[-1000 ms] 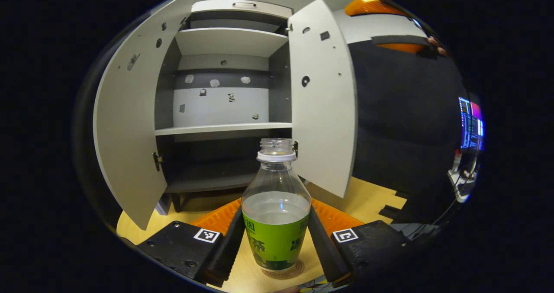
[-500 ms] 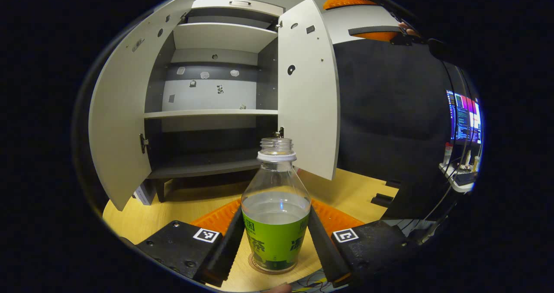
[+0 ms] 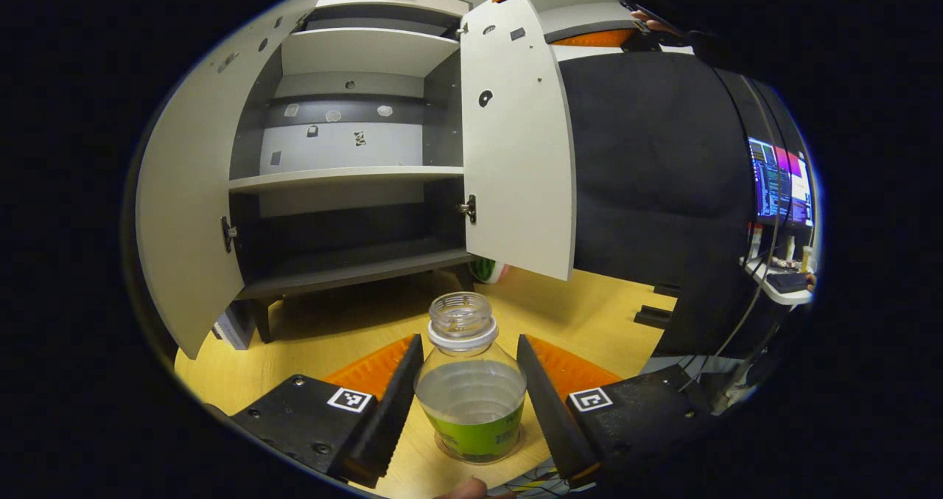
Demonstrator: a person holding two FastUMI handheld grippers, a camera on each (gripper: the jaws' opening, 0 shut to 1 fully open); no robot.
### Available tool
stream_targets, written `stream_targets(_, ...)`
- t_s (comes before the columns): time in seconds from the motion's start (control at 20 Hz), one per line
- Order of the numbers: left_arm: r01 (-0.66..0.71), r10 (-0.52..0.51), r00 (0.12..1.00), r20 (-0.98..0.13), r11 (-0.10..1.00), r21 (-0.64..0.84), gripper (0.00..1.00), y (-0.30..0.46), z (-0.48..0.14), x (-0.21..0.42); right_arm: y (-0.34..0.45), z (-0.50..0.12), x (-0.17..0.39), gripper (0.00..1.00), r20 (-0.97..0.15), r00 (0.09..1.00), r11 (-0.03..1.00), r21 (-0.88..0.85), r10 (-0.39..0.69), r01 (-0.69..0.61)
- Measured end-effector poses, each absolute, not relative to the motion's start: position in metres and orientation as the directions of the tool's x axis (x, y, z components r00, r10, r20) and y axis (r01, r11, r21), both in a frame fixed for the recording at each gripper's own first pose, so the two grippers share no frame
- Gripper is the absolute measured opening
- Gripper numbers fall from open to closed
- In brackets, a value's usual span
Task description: Grasp the bottle in the cabinet with the left hand and place it on the coaster, then close the right door with the right hand and the left door with the left hand.
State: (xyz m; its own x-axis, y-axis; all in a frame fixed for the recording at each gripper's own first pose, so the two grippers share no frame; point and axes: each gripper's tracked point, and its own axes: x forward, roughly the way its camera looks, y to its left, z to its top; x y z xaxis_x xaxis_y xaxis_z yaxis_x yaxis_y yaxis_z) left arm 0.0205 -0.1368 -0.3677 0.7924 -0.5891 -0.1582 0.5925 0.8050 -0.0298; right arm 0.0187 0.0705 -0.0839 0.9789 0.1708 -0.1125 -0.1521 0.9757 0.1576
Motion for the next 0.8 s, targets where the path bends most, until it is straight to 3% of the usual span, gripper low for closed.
stream_targets(0.55, 0.601, -0.592, 0.788, -0.167, 0.8, 0.0, 0.82, -0.142, -0.344, 0.026, 0.043, -0.078, 0.014, 0.99, -0.115, 0.987, 0.982, 0.166, 0.114, -0.094)
stream_targets(0.8, 0.581, -0.582, 0.796, -0.164, 0.812, -0.058, 0.82, -0.14, -0.32, 0.028, 0.032, -0.069, 0.008, 0.99, -0.095, 0.989, 0.981, 0.169, 0.11, -0.093)
